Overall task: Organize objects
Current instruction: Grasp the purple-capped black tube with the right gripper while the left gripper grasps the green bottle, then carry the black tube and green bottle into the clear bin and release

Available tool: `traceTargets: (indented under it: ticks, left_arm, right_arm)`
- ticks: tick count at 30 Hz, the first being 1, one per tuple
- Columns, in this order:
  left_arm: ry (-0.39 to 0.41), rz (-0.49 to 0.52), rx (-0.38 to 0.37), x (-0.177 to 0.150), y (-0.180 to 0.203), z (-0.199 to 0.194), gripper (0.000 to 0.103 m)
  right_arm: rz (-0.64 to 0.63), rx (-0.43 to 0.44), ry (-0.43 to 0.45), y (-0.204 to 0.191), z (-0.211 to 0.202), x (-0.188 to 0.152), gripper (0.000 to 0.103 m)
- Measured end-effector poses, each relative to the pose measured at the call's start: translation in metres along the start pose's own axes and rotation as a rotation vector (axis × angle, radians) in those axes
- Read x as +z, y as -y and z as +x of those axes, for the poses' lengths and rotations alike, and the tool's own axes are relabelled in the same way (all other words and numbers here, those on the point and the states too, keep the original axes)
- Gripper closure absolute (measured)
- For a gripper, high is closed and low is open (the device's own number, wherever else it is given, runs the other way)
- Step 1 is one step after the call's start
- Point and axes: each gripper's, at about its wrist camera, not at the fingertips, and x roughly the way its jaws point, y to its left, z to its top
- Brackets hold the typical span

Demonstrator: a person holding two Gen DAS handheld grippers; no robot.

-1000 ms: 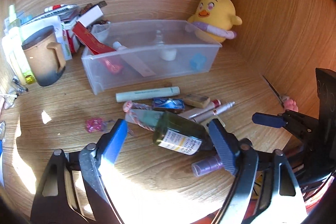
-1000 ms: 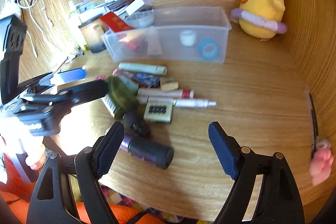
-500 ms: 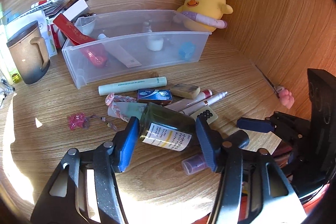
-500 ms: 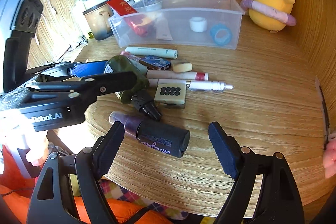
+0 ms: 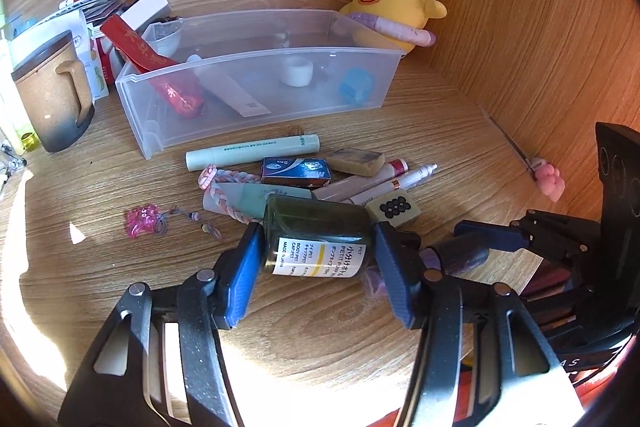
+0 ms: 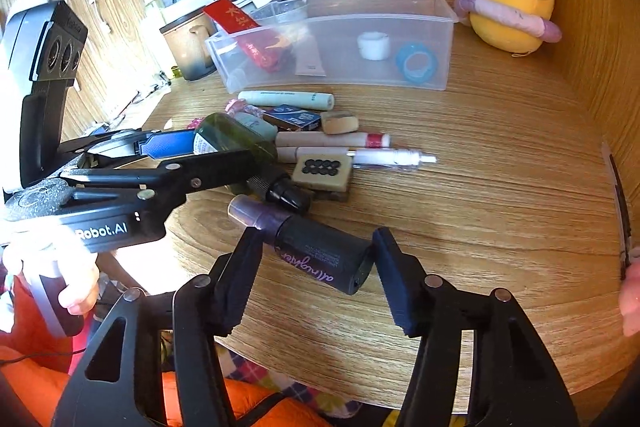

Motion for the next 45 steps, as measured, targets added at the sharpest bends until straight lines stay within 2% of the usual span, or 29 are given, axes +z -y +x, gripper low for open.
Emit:
traceTargets:
  ticks: [10, 14, 19, 21, 26, 27, 28, 30, 31, 37, 45]
  left_arm:
    - [0.077, -0.042, 0.044, 0.004, -0.008, -0.029, 0.047]
    - [0.076, -0.073, 0.047, 0.001, -0.017, -0.034, 0.047]
    - [0.061, -0.099, 0.049, -0.006, -0.024, -0.034, 0.047]
    - [0.057, -0.11, 0.046, -0.008, -0.026, -0.033, 0.047]
    - [0.066, -0.126, 0.048, -0.008, -0.028, -0.036, 0.047]
    - [0.071, -0.128, 0.05, -0.008, -0.028, -0.038, 0.047]
    - [0.076, -0.132, 0.052, -0.007, -0.029, -0.039, 0.047]
    - [0.086, -0.141, 0.052, -0.005, -0.031, -0.042, 0.047]
    - [0.092, -0.146, 0.051, -0.003, -0.033, -0.043, 0.047]
    - [0.125, -0.171, 0.046, 0.006, -0.037, -0.048, 0.047]
    - [0.168, -0.177, 0.052, 0.023, -0.037, -0.052, 0.047]
  right_arm:
    - [0.018, -0.029, -0.006, 0.011, -0.005, -0.001, 0.058]
    - [-0.02, -0.034, -0.031, 0.007, -0.005, -0.001, 0.058]
    - [-0.089, 0.026, -0.056, 0.0, -0.004, -0.003, 0.058]
    - [-0.112, 0.019, -0.059, -0.004, -0.001, -0.001, 0.057]
    - [-0.119, 0.032, -0.059, -0.006, 0.009, 0.008, 0.055]
    - [-0.123, 0.034, -0.058, -0.007, 0.01, 0.009, 0.057]
    - [-0.131, 0.036, -0.055, -0.009, 0.01, 0.009, 0.066]
    - [-0.139, 0.054, -0.06, -0.012, 0.012, 0.008, 0.078]
    - [-0.134, 0.075, -0.064, -0.012, 0.012, 0.008, 0.08]
    - [-0.119, 0.092, -0.026, -0.016, 0.003, 0.013, 0.08]
    - [-0.098, 0.093, 0.083, -0.017, -0.019, 0.036, 0.08]
